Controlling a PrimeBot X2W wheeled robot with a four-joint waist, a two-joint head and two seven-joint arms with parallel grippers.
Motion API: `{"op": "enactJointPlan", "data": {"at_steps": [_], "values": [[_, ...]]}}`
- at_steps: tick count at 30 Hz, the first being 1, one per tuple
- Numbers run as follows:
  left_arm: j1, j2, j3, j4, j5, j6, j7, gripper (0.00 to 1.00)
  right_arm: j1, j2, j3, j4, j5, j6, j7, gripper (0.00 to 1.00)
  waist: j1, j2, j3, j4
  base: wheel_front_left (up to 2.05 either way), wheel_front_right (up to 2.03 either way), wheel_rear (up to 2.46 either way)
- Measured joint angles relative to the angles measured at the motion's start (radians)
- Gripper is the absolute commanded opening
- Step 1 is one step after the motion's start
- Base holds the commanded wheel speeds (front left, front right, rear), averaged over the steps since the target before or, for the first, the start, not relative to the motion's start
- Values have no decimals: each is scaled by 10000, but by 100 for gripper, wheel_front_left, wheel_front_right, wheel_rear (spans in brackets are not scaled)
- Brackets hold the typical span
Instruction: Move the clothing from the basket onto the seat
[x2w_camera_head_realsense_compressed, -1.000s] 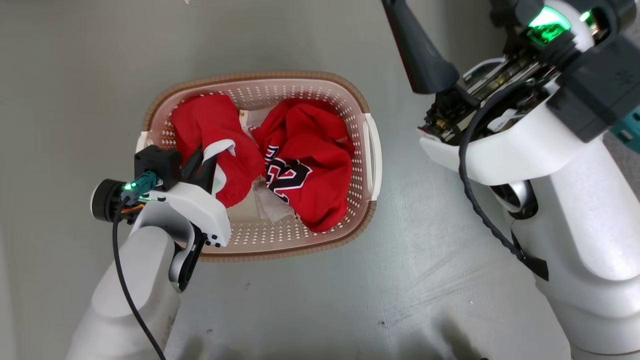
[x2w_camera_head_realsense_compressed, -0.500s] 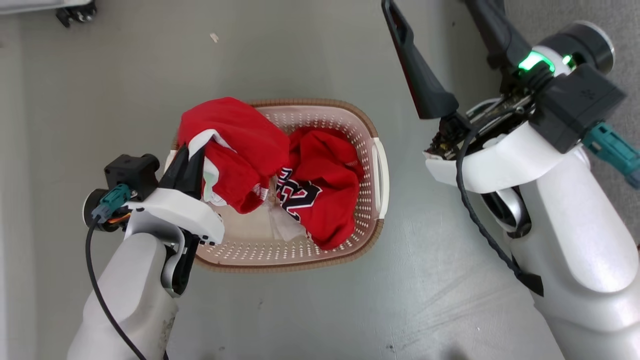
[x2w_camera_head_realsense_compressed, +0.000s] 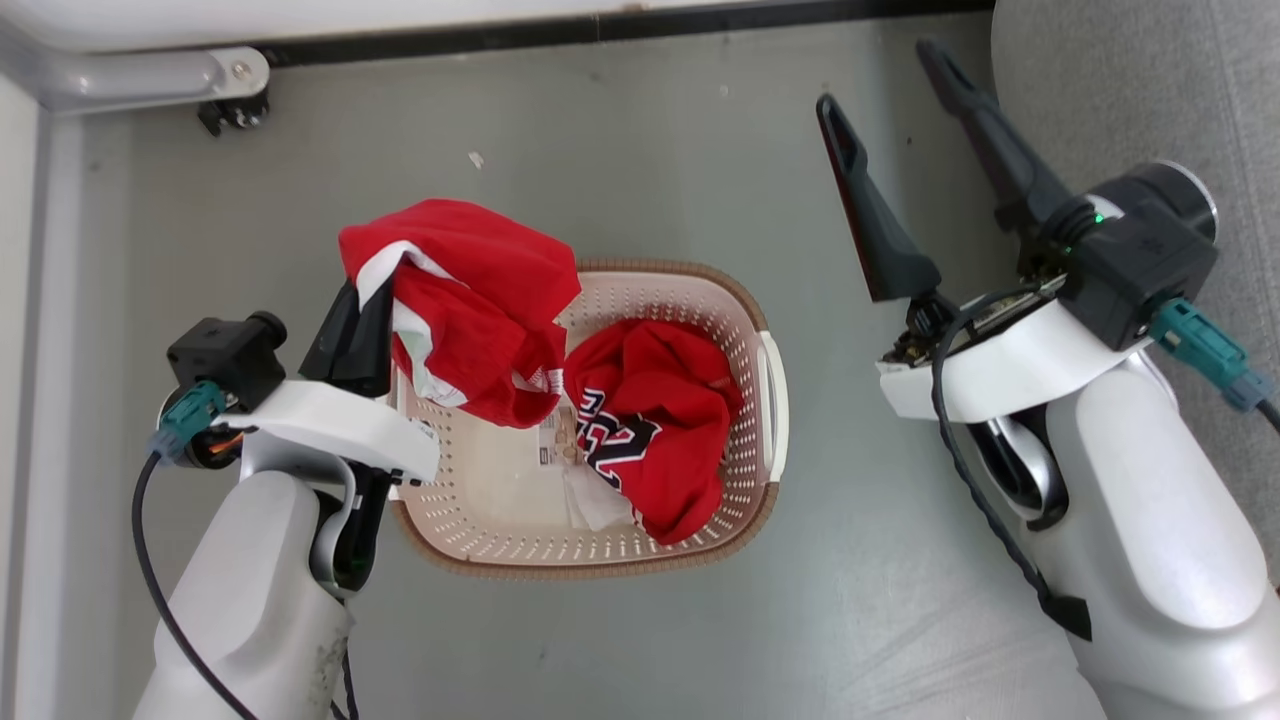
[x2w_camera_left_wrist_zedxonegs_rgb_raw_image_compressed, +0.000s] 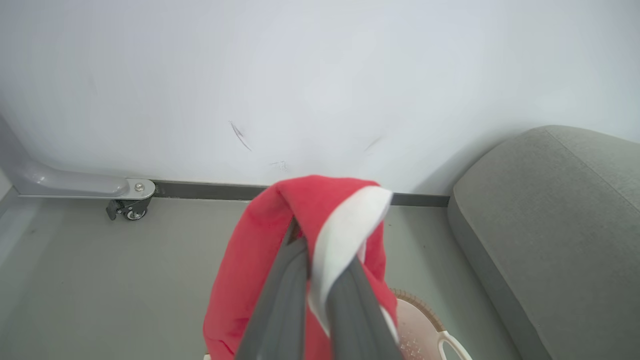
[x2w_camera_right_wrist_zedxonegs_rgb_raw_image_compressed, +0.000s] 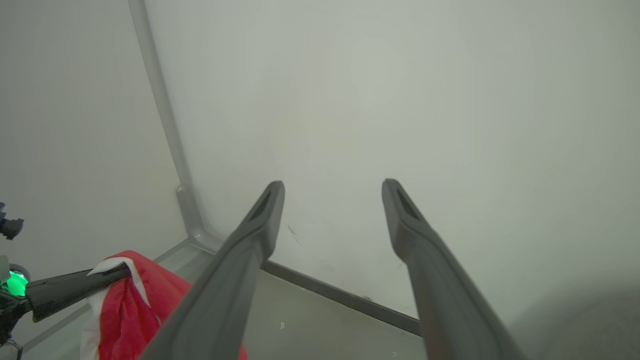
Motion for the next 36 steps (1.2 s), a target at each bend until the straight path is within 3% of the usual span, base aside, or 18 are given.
{"op": "enactJointPlan", "data": {"at_steps": [23,36], "values": [[731,-138,445,-1482,-153,-255,-84,0,1661,19,-4,514,115,0,2,100,0,0,-1996,261,0,0,0],[1157,-144,155,-2010,-27,-343,-84,0,2715,40,334,913,224,0,2,100,0,0,-3090,311,0,0,0]]}}
